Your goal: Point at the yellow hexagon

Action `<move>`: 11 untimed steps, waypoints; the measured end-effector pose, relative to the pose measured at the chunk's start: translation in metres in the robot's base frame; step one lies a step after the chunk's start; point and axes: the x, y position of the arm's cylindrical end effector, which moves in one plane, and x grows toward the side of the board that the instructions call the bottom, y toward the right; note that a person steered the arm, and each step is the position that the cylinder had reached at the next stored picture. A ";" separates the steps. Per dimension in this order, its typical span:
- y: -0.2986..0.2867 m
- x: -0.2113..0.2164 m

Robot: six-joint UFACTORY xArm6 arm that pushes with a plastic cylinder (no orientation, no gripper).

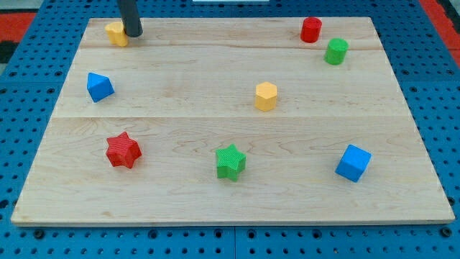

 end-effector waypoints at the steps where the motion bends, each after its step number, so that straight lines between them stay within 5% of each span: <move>1: 0.000 0.000; 2: 0.063 0.000; 6: 0.133 0.011; 9: 0.242 0.016; 11: 0.255 0.016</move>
